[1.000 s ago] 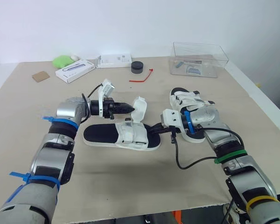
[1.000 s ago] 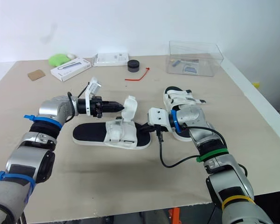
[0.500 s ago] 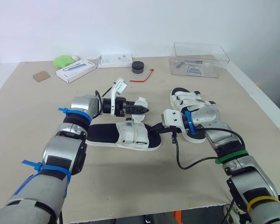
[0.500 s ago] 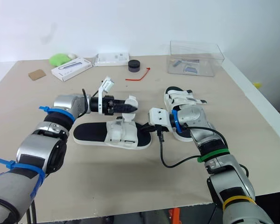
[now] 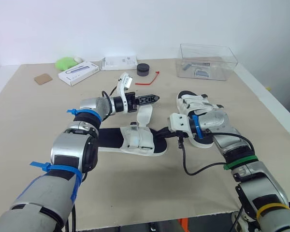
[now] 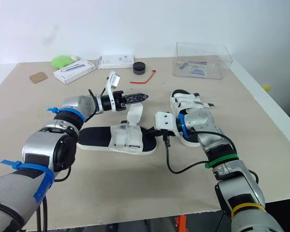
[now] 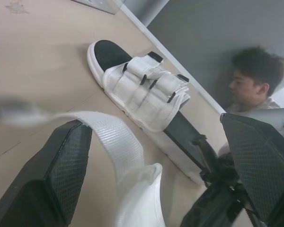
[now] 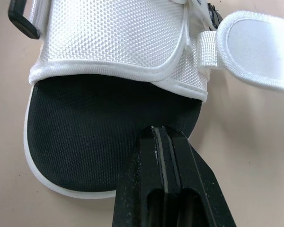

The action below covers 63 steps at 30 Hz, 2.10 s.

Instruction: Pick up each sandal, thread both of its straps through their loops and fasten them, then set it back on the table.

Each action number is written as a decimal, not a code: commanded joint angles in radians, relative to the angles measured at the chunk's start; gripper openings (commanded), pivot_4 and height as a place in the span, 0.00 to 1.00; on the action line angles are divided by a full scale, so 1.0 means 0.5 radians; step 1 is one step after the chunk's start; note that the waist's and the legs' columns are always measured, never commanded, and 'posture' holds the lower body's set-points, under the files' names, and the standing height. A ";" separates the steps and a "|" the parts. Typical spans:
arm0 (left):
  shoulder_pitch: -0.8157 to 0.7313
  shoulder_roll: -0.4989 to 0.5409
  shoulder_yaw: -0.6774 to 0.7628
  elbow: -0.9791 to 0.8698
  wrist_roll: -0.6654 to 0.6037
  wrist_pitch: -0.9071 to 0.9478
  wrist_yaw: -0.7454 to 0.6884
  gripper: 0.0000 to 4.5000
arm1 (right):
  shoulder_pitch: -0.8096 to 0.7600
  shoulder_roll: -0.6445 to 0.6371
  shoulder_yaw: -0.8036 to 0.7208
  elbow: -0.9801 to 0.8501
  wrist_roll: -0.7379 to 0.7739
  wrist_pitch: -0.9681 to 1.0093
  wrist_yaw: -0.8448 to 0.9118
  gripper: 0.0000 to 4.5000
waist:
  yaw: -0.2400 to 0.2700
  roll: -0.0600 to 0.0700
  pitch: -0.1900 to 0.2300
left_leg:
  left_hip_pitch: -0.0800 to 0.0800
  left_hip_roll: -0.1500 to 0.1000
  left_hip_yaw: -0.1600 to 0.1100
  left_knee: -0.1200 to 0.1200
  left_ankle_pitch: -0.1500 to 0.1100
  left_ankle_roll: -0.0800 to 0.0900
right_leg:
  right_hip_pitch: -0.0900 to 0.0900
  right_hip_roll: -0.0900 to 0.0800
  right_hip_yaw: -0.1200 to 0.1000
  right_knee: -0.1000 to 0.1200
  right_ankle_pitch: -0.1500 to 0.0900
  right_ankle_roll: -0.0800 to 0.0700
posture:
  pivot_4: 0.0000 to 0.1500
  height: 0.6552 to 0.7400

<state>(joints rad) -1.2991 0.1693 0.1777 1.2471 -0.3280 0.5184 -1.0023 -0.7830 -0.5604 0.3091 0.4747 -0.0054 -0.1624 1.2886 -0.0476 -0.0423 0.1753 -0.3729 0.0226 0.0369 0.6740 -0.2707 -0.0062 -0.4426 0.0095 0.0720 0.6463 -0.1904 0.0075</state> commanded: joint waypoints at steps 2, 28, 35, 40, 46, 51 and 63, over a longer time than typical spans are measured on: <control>-0.083 -0.015 0.008 -0.017 0.052 -0.151 -0.011 0.98 | 0.020 -0.043 -0.015 -0.020 -0.032 0.001 -0.011 0.00 | 0.000 0.000 0.000 | 0.000 0.000 0.000 0.000 0.000 0.000 | 0.000 0.000 0.000 0.000 0.000 0.000 | 1.00 1.00; 0.464 0.169 -0.405 -0.843 0.450 -1.657 -0.575 0.01 | 0.044 -0.064 -0.003 -0.032 -0.033 -0.017 0.004 0.00 | 0.001 0.000 0.000 | 0.003 0.001 0.002 -0.002 -0.001 -0.002 | 0.000 -0.001 0.004 0.000 0.007 -0.011 | 1.00 1.00; 0.871 0.398 -0.465 -1.313 0.380 -3.150 -0.551 0.01 | 0.052 -0.076 0.012 -0.035 -0.037 -0.031 0.022 0.00 | 0.007 0.000 0.000 | 0.003 0.002 0.003 -0.002 -0.001 -0.002 | 0.001 -0.009 0.006 -0.001 0.008 -0.010 | 1.00 1.00; 0.992 0.648 -0.742 -1.319 0.341 -3.842 -0.504 0.01 | 0.020 -0.054 0.028 0.014 -0.045 -0.056 0.030 0.00 | 0.005 0.000 0.000 | 0.003 -0.003 0.004 -0.001 0.000 0.001 | 0.002 -0.014 0.010 -0.003 0.012 -0.002 | 1.00 1.00; 0.967 0.748 -0.940 -1.164 0.483 -3.890 -0.311 0.01 | -0.025 -0.003 0.047 0.087 -0.059 -0.095 0.025 0.00 | 0.004 0.000 0.000 | 0.003 -0.003 0.006 0.001 0.001 0.006 | 0.002 -0.015 0.011 -0.003 0.013 0.000 | 1.00 1.00; 0.937 0.758 -1.013 -1.176 0.594 -3.657 -0.213 0.30 | -0.031 0.014 0.045 0.107 -0.063 -0.116 0.032 0.00 | 0.002 0.000 0.000 | 0.003 -0.003 0.010 0.001 0.002 0.007 | 0.002 -0.011 0.009 -0.003 0.013 0.000 | 1.00 1.00; 1.210 1.133 -0.920 -2.161 -0.274 -1.517 -0.434 0.92 | -0.052 0.032 0.045 0.164 -0.063 -0.153 0.050 0.00 | -0.001 0.000 0.000 | 0.004 0.009 0.008 0.001 0.001 0.008 | 0.001 0.000 0.008 -0.002 0.006 0.007 | 1.00 1.00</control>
<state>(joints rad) -0.6871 0.7206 -0.3407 0.2525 -0.3847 -0.4026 -1.2277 -0.8045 -0.5445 0.3159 0.5425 -0.0177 -0.2386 1.2944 -0.0482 -0.0424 0.1752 -0.3709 0.0275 0.0407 0.6748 -0.2702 -0.0020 -0.4421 0.0098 0.0753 0.6455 -0.1875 0.0107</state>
